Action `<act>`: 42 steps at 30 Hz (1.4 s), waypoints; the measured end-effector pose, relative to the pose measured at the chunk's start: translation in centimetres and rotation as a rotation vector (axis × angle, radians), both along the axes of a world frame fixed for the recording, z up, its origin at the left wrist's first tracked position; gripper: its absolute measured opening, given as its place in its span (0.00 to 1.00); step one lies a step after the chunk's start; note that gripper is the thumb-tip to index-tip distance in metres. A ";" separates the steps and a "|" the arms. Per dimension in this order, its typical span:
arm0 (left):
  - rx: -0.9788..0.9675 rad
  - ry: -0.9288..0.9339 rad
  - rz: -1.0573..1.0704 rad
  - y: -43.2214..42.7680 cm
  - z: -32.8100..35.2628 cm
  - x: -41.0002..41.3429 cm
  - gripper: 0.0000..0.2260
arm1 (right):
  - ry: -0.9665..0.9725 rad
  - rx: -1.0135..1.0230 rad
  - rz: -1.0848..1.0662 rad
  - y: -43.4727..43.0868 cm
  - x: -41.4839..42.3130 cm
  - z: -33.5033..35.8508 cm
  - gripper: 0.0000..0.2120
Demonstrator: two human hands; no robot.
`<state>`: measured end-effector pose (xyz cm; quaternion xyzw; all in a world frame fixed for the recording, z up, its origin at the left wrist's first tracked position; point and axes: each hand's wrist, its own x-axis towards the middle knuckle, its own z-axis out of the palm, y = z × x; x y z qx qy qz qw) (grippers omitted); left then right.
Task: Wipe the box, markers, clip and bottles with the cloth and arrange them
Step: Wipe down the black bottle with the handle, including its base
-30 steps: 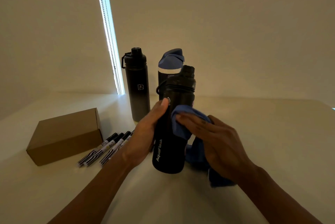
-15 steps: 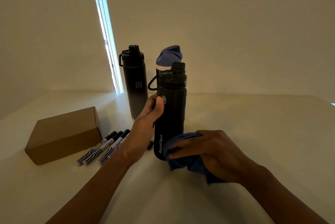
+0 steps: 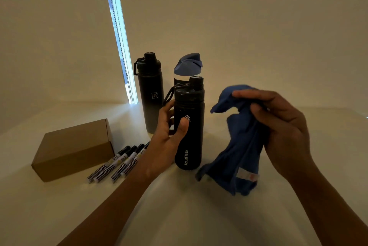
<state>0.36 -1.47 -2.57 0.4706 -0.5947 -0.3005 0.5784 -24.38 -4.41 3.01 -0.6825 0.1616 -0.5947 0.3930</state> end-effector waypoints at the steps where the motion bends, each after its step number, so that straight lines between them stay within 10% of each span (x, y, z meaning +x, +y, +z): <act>1: 0.004 -0.008 0.007 -0.1 -0.1 0.0 0.27 | -0.030 0.001 0.019 0.1 0.0 0.6 0.16; 12: 0.025 0.239 0.327 0.1 -0.9 -0.1 0.31 | 0.095 -0.113 -0.116 1.2 1.4 1.4 0.16; 17: -0.241 -0.027 0.314 1.3 -0.9 -1.9 0.14 | 0.078 -0.184 -0.166 0.6 1.0 1.7 0.17; 22: 0.021 -0.367 0.117 2.4 -1.8 -5.0 0.34 | 0.107 -0.214 -0.167 0.7 1.1 1.6 0.17; 28: 0.034 -0.214 0.059 1.6 -2.5 -5.1 0.13 | 0.237 -0.298 -0.235 0.6 0.9 1.8 0.15; 36: -0.023 -0.192 0.131 0.9 -2.5 -5.0 0.19 | 0.700 -0.312 -0.258 -1.1 -2.8 1.5 0.16; 42: -0.064 -0.376 0.074 1.3 -2.0 -5.1 0.24 | 0.672 -0.393 -0.301 -1.4 -3.4 1.5 0.06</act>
